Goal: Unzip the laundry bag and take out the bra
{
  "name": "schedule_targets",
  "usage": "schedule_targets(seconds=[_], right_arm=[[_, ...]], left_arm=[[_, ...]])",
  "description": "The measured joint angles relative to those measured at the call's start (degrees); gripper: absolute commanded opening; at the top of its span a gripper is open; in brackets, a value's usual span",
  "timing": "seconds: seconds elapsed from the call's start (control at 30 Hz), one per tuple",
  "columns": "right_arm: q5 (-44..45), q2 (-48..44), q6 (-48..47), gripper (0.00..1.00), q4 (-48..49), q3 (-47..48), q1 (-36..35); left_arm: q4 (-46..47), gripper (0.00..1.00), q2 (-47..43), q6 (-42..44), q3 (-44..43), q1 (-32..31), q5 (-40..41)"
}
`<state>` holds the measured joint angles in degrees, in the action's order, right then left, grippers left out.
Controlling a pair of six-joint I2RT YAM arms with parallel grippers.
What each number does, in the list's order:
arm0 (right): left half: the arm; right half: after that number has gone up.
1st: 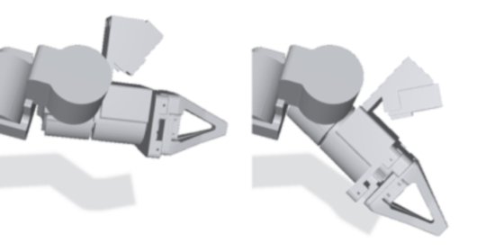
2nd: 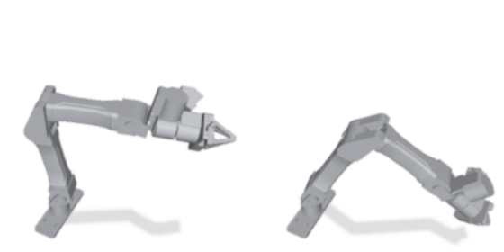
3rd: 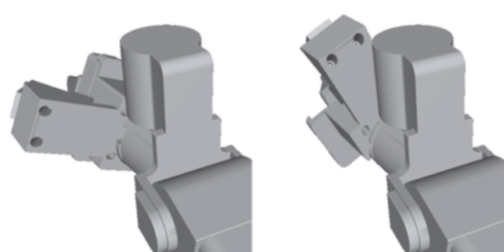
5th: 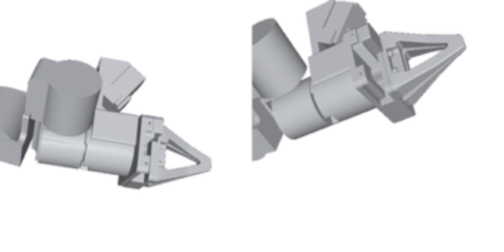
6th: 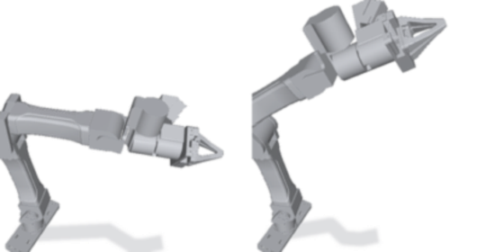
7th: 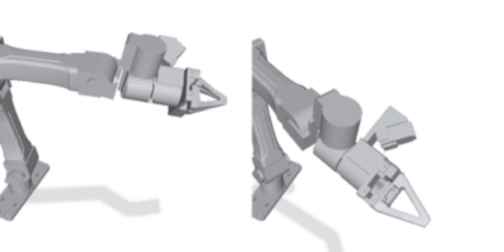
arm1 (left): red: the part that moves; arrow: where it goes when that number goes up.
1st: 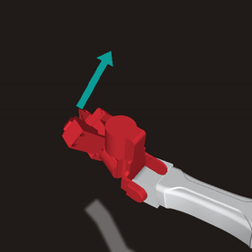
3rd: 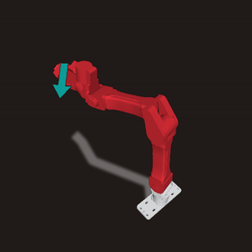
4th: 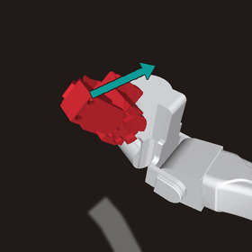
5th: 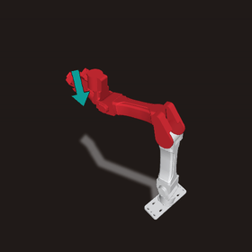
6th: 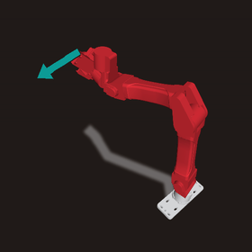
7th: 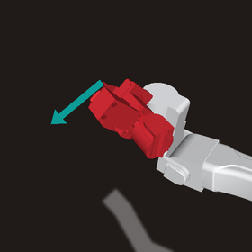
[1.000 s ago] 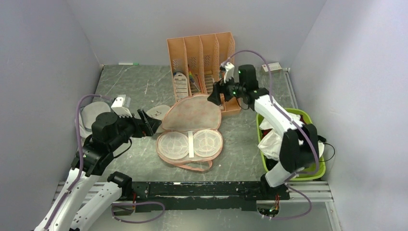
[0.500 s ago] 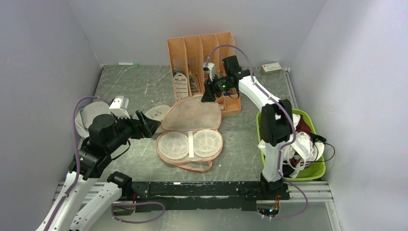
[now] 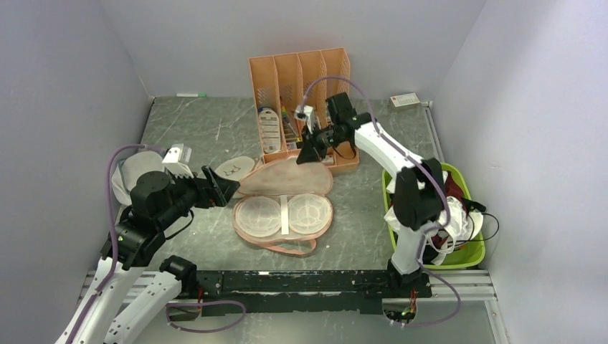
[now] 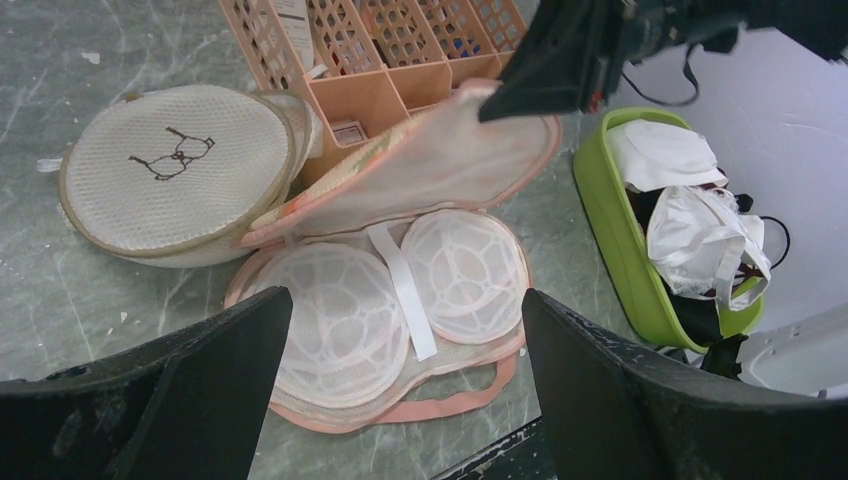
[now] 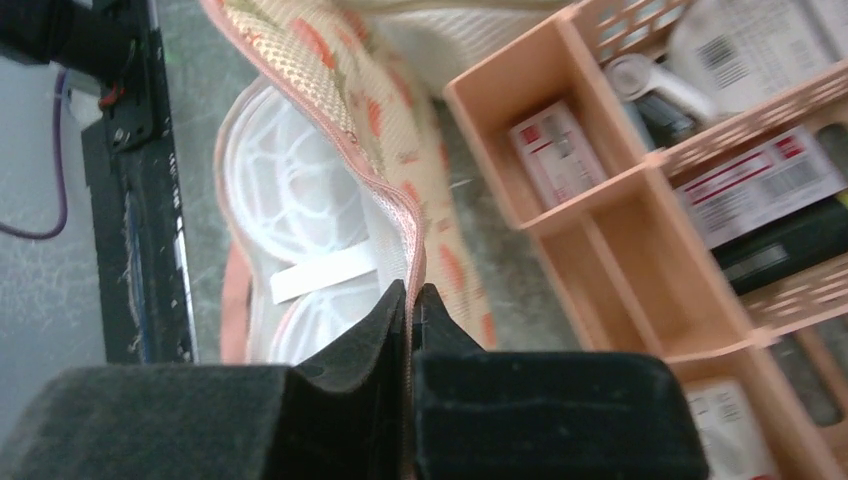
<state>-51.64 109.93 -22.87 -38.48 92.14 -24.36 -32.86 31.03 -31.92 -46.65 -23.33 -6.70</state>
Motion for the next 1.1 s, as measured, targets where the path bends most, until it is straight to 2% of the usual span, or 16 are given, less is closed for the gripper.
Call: schedule_targets(seconds=[0.1, 0.17, 0.3, 0.47, 0.83, 0.9, 1.0, 1.07, 1.1], right_arm=[[1.9, -8.4, 1.6, 0.00, 3.2, -9.0, -2.6], [3.4, -14.1, 2.7, 0.04, 5.9, -14.4, -5.1], [6.5, -21.9, 4.6, 0.07, 11.9, -23.3, -9.7], [9.2, -24.1, 8.6, 0.12, 19.3, -33.3, -13.0], [11.3, -25.2, 24.4, 0.65, 34.2, -56.1, -17.6], [11.6, -28.1, 27.8, 0.74, 37.5, -59.8, -17.6], [12.9, -35.6, 32.1, 0.80, 41.0, -64.3, -17.7], [13.7, -40.1, 34.3, 0.98, 42.9, -65.4, -17.7], [14.1, -41.8, 35.5, 1.00, 43.6, -65.5, -17.7]], left_arm=[[0.0, 0.97, 0.1, 0.0, 0.0, 0.0, -0.3], [0.0, 0.97, 0.1, 0.0, 0.0, 0.0, -0.3], [0.2, 0.97, 0.0, 0.0, 0.2, 0.0, -0.5], [0.2, 0.97, 0.0, -0.1, 0.8, 0.0, -0.7], [0.2, 0.97, -0.7, -0.2, 0.8, 0.0, -0.7], [0.2, 0.97, -0.6, -0.1, 0.8, 0.0, -0.7], [0.4, 0.97, -0.6, 0.1, 1.0, 0.0, -0.6], [0.5, 0.97, -0.4, 0.2, 1.6, 0.0, -0.6], [0.5, 0.97, -0.2, 0.2, 1.8, 0.0, -0.6]])
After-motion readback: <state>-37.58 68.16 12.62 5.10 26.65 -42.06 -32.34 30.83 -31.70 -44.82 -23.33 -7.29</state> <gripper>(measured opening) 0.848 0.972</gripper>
